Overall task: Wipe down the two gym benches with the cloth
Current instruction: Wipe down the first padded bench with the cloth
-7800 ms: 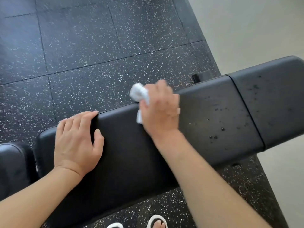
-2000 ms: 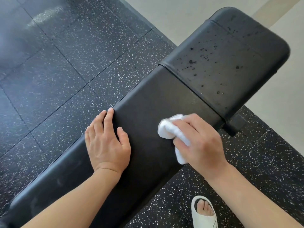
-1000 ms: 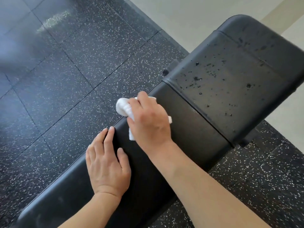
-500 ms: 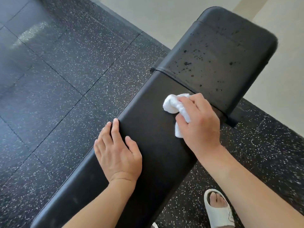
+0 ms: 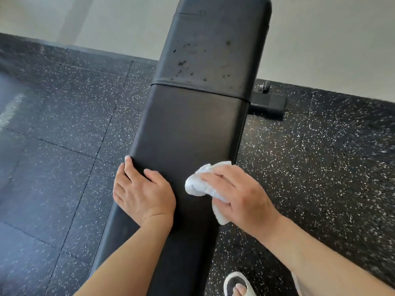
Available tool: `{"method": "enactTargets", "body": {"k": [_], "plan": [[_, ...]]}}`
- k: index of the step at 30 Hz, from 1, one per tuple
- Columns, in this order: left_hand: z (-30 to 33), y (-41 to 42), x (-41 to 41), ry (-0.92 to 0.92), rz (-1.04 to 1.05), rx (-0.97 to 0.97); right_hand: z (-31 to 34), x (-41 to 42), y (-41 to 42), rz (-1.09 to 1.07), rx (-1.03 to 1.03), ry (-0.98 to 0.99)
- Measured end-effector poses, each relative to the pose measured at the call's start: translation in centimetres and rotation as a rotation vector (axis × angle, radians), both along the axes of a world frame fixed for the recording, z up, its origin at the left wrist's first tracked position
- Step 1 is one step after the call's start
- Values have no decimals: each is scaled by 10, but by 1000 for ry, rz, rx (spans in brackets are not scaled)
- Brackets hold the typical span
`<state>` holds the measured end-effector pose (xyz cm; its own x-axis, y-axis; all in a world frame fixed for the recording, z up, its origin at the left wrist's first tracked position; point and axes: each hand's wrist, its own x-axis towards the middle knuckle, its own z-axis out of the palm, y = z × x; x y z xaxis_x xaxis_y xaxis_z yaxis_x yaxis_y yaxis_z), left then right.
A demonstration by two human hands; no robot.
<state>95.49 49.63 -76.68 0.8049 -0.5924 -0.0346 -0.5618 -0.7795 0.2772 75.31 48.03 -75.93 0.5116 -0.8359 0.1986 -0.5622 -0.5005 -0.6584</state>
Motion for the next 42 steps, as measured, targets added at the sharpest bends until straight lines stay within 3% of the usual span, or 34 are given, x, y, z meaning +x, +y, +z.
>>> {"method": "enactTargets", "body": {"k": [2, 7, 10, 18, 24, 32, 36, 42], "plan": [[0, 0, 1, 5, -1, 8, -2, -7, -20, -46, -3, 8], [-4, -1, 0, -10, 1, 14, -5, 19, -110, -458, 6, -4], [-6, -2, 4, -25, 0, 17, -7, 37, -133, -584, 18, 24], [-3, -3, 1, -26, -7, 9, -20, 7, -45, -369, -16, -150], [1, -1, 1, -31, -14, 11, -34, -23, -19, -296, 146, -281], [-2, -3, -2, -45, -8, 13, -48, -12, -116, -722, 181, -393], [-3, -6, -2, -51, -20, -11, -49, 5, -62, -733, 203, -460], [-9, -1, 4, -53, -7, 2, -39, 31, 86, -627, 375, -547]]}}
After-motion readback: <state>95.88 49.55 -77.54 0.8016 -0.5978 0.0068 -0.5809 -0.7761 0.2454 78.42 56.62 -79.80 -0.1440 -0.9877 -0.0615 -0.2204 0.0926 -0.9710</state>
